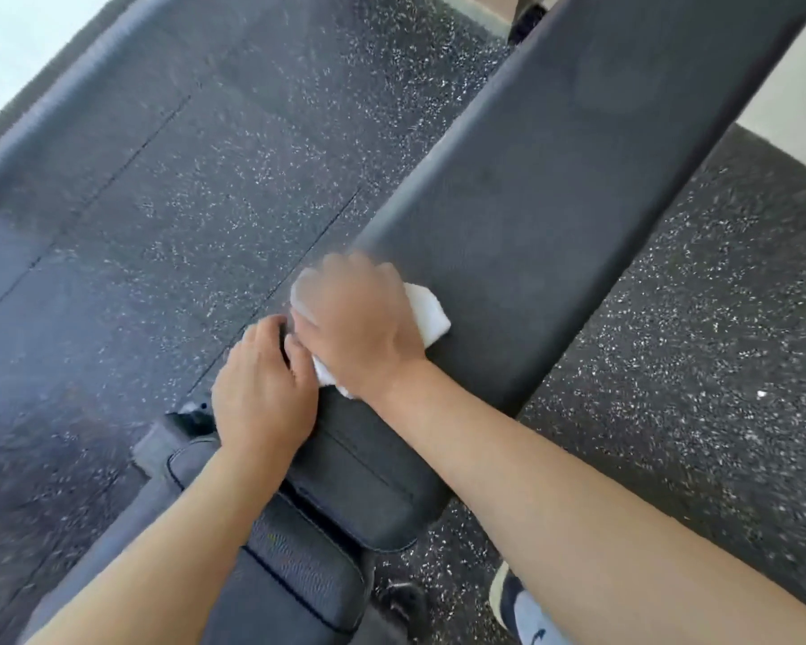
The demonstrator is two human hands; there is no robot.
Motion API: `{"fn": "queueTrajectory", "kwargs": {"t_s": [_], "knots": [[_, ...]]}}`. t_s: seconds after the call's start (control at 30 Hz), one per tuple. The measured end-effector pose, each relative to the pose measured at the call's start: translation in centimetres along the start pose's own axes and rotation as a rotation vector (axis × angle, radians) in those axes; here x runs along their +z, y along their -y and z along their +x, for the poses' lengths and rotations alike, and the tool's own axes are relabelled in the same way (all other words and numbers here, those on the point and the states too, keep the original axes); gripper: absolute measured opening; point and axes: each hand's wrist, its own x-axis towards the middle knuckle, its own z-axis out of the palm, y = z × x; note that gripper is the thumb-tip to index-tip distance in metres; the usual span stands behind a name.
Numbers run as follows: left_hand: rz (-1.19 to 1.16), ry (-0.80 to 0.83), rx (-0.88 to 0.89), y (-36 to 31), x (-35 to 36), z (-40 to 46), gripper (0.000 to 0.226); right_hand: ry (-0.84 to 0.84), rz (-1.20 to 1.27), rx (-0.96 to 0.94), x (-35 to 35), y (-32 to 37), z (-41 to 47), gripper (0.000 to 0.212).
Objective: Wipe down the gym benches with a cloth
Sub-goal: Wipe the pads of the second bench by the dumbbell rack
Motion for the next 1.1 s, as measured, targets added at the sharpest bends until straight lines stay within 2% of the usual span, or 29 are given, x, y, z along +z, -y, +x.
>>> {"fn": "queueTrajectory", "kwargs": {"t_s": [0.07, 0.13, 0.23, 0.3, 0.4, 0.47, 0.6, 0.77, 0.87, 1.0, 1.1], "knots": [[-0.019, -0.053, 0.0, -0.5, 0.2, -0.1, 0.023, 0.012, 0.027, -0.073, 0.2, 0.8, 0.3, 0.012], [-0.014, -0.061, -0.009, -0.7, -0.2, 0.0, 0.02, -0.008, 0.071, -0.202, -0.4, -1.1, 0.5, 0.014], [0.017, -0.051, -0.019, -1.1, -0.5, 0.0, 0.04, -0.005, 0.059, -0.349, -2.0, -7.9, 2.0, 0.02], [0.038, -0.042, -0.026, -1.3, -0.6, 0.0, 0.042, -0.039, 0.006, -0.271, -3.4, -14.1, 4.5, 0.022], [0.068, -0.019, -0.017, -1.3, -0.6, 0.2, 0.044, -0.076, -0.087, -0.002, -5.4, -22.8, 8.8, 0.024], [0.08, -0.012, -0.013, -1.2, -0.6, 0.3, 0.044, -0.059, -0.136, 0.125, -6.2, -25.6, 10.3, 0.027], [0.098, -0.03, 0.003, -1.1, -0.6, 0.3, 0.038, 0.004, -0.172, 0.174, -5.4, -21.5, 9.9, 0.027], [0.09, -0.003, 0.005, -1.1, -0.9, 0.5, 0.036, 0.106, -0.016, -0.199, -2.6, -9.0, 7.1, 0.019], [0.072, 0.014, -0.005, -1.2, -1.1, 0.4, 0.039, 0.139, 0.039, -0.405, -1.3, -4.4, 5.9, 0.016], [0.039, 0.032, -0.015, -1.1, -1.3, 0.5, 0.04, 0.181, 0.074, -0.602, -1.3, -6.4, 7.7, 0.023], [0.028, 0.037, -0.019, -0.9, -1.4, 0.4, 0.039, 0.235, 0.035, -0.547, -1.9, -10.9, 11.4, 0.028]]}}
